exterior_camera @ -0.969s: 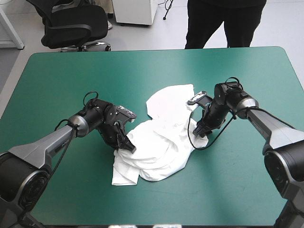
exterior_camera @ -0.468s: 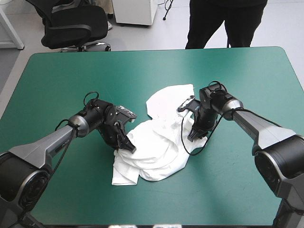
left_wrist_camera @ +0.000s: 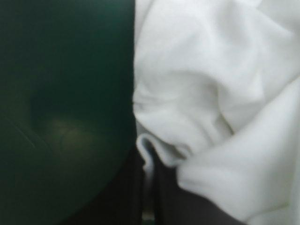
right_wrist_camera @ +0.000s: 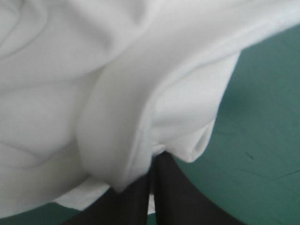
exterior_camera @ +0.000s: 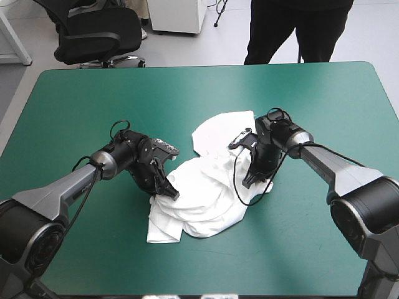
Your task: Fold the cloth
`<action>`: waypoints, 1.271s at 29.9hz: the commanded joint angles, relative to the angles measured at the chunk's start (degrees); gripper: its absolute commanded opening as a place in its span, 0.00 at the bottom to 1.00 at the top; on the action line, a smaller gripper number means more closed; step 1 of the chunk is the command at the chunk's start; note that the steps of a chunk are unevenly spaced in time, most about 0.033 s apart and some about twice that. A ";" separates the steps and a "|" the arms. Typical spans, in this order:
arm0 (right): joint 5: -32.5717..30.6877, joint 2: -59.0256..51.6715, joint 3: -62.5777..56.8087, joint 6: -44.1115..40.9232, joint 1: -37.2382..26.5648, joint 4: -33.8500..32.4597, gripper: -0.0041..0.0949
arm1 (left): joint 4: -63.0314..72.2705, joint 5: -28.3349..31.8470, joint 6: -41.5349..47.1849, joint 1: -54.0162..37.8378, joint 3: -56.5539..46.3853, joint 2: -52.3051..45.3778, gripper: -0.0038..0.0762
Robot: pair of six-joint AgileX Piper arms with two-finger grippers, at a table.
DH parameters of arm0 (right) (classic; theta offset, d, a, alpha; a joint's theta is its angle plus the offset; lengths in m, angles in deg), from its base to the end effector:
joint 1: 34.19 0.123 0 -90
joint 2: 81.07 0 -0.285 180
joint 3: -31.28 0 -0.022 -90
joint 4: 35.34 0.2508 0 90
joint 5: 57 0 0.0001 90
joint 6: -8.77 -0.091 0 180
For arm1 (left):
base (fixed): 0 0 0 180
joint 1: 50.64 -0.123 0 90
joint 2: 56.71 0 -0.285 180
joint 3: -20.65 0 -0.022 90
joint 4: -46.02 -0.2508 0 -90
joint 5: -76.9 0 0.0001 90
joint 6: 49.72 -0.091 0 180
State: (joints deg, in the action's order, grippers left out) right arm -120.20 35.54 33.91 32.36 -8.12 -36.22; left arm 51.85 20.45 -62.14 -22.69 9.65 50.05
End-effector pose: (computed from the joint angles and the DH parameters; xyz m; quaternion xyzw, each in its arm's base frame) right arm 0.3330 0.1615 0.2051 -0.4228 0.9059 -0.0064 0.0248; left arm 0.2823 -0.1585 0.2083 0.3198 0.9451 -0.0502 0.0441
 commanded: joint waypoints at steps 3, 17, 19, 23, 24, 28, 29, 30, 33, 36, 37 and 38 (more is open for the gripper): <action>-2.22 -0.83 2.79 -2.31 1.32 0.88 0.02 | -1.98 2.03 1.95 0.56 3.04 -2.90 0.03; -8.30 -19.46 24.40 -6.37 1.32 -9.08 0.02 | -7.96 -9.49 6.87 0.56 19.15 -22.07 0.03; -8.30 -22.22 28.54 -7.37 1.32 -10.39 0.02 | -7.85 -10.26 6.97 0.56 23.74 -24.32 0.03; -8.30 -26.78 36.18 -8.60 1.32 -12.53 0.02 | -7.72 -11.58 6.97 0.56 34.07 -26.99 0.03; -8.30 -28.10 37.95 -8.87 1.32 -12.81 0.02 | -7.72 -12.36 6.97 0.56 37.03 -27.25 0.03; -6.53 -32.10 43.26 -9.30 1.32 -12.81 0.02 | -7.36 -16.07 6.97 0.56 48.21 -27.67 0.03; -6.18 -33.27 44.30 -9.30 1.32 -12.81 0.02 | -7.13 -16.89 6.97 0.56 50.80 -27.76 0.03; -5.78 -34.40 45.08 -9.39 1.32 -12.55 0.02 | -7.00 -17.45 6.97 0.56 52.69 -27.89 0.03; -4.88 -38.07 45.55 -9.95 1.32 -12.43 0.02 | -5.83 -17.50 6.97 0.56 57.76 -28.53 0.03; -4.88 -40.99 45.33 -10.03 1.32 -11.08 0.02 | -3.83 -17.50 6.97 0.56 59.19 -29.87 0.03; -5.07 -41.62 45.33 -10.03 1.32 -10.49 0.02 | -3.00 -17.50 6.97 0.56 59.19 -30.43 0.03; -5.23 -42.36 45.33 -10.03 1.32 -9.73 0.02 | -1.75 -17.50 6.97 0.56 59.19 -30.80 0.03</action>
State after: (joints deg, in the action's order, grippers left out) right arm -128.65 -4.19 77.96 22.53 -6.63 -46.47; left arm 47.76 6.32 -55.73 -22.33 67.27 21.07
